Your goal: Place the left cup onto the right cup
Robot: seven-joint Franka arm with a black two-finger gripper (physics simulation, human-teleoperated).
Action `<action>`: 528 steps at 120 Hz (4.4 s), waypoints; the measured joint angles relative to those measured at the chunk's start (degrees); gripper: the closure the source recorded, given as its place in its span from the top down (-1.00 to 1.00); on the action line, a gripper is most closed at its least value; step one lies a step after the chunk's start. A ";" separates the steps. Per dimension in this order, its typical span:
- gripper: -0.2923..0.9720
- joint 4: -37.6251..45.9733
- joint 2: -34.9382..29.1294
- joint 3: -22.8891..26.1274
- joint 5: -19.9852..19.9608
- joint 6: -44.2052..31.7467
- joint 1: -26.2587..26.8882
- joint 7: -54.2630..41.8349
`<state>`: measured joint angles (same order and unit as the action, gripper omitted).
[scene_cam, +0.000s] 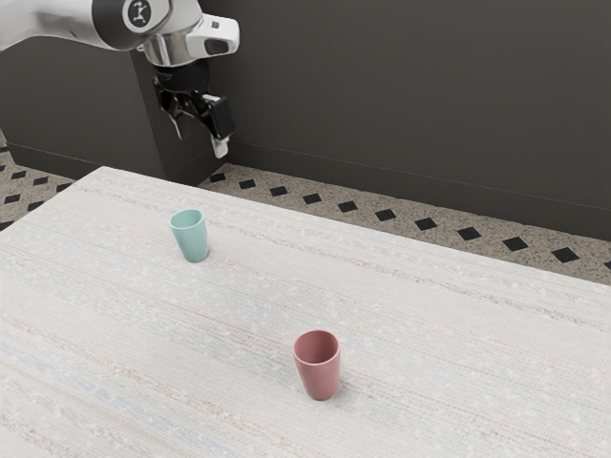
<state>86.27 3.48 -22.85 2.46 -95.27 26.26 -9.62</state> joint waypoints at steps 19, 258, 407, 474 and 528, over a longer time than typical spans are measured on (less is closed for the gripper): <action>0.51 0.05 0.08 0.20 -0.05 0.19 -0.27 -0.22; 0.51 -12.86 34.79 9.14 -8.12 -17.86 -26.00 -2.21; 0.48 -24.97 47.00 9.14 -9.94 -13.56 -29.86 -2.96; -0.44 -24.99 47.81 8.11 -11.76 -13.10 -29.86 -3.12; -0.70 -24.89 47.78 7.86 -11.54 -12.56 -29.92 -2.88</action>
<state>61.38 51.26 -14.99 -9.08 -107.83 -3.66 -12.50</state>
